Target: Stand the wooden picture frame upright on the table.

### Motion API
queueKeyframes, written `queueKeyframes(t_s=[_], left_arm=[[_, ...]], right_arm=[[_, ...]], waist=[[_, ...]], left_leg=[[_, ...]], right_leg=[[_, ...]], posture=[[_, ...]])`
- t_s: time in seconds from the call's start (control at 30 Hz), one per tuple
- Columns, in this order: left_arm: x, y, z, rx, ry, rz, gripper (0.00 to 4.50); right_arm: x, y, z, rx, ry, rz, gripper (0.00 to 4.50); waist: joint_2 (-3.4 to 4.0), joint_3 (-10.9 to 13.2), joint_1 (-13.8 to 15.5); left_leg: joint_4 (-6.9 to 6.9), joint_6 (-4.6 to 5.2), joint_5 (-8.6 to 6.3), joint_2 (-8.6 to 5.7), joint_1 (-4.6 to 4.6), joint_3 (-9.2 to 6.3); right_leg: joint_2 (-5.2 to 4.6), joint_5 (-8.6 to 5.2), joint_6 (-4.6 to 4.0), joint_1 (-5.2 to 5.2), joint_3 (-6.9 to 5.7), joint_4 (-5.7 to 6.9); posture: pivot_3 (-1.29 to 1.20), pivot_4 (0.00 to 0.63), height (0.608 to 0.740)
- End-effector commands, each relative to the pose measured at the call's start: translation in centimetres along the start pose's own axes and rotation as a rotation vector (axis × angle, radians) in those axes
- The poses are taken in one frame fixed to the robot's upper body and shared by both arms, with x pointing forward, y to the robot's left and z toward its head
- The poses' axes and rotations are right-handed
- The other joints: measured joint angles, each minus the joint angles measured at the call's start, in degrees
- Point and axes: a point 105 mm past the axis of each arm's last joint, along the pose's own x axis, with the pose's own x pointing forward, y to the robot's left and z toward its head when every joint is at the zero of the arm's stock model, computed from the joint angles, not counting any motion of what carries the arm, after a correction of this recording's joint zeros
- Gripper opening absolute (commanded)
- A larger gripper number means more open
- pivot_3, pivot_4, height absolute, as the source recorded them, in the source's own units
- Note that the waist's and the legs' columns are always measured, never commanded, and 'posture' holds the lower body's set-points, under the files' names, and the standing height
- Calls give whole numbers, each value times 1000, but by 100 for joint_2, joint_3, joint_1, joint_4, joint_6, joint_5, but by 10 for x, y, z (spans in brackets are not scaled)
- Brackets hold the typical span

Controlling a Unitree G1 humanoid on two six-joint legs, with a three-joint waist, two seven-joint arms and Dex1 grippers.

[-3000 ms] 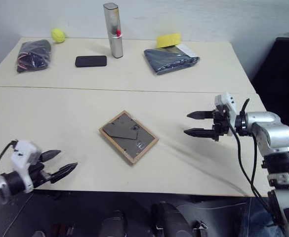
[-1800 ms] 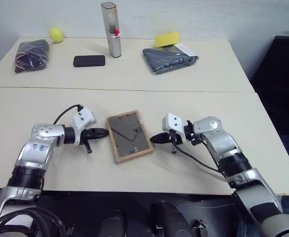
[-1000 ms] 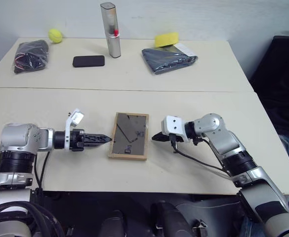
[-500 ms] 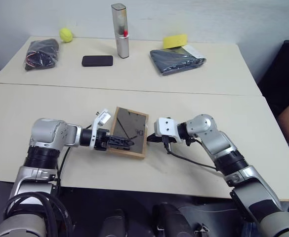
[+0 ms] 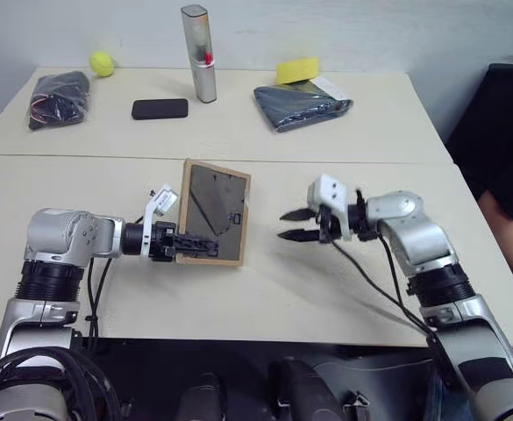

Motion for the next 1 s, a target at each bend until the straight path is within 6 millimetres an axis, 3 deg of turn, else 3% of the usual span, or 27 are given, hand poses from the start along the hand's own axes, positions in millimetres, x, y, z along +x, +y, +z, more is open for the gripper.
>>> queueKeyframes(t_s=[0.03,0.17,0.43,0.57,0.7,0.77,0.9,1.0], left_arm=[[1,-18,11,123,-5,-37,839],[7,-23,11,173,15,-43,839],[16,-49,15,244,3,-130,839],[14,-42,15,234,-4,-103,839],[13,-32,14,210,-6,-62,839],[12,-29,14,206,-4,-52,839],[10,-33,14,210,-7,-79,839],[4,-48,17,196,-21,-156,839]], right_arm=[[2,7,50,43,-161,55,3184],[11,12,69,103,-226,89,4469],[40,24,69,87,-222,117,4500],[32,53,87,87,-314,270,4500],[16,63,93,95,-335,297,4500],[8,61,89,91,-318,263,4500],[-2,37,69,16,-221,60,4500],[-18,16,33,-287,-38,-119,4500]], waist=[[0,0,13],[0,0,34],[0,0,10],[0,0,20],[0,0,31],[0,0,44],[-1,0,44],[-2,1,48]], left_leg=[[0,0,0,0,0,-2],[0,2,-1,-1,-2,-4],[0,4,-2,-3,-12,-4],[-3,3,-2,-2,-13,-5],[-3,4,-2,-2,-15,-6],[-3,4,-2,-2,-15,-9],[-3,7,-4,-5,-16,-10],[-6,7,-4,-5,-17,-9]], right_leg=[[-1,0,0,1,-1,-1],[-3,0,0,2,-2,-5],[-3,0,0,-5,-2,-9],[-1,0,0,-8,-2,-6],[-3,0,0,-7,-3,-9],[-4,0,0,-6,-5,-12],[-6,0,0,-4,-6,-17],[-4,0,0,-5,-5,-21]], posture=[[0,150,740],[0,150,740],[0,150,740],[0,150,740],[0,150,740],[0,150,740],[0,150,740],[0,150,740]])
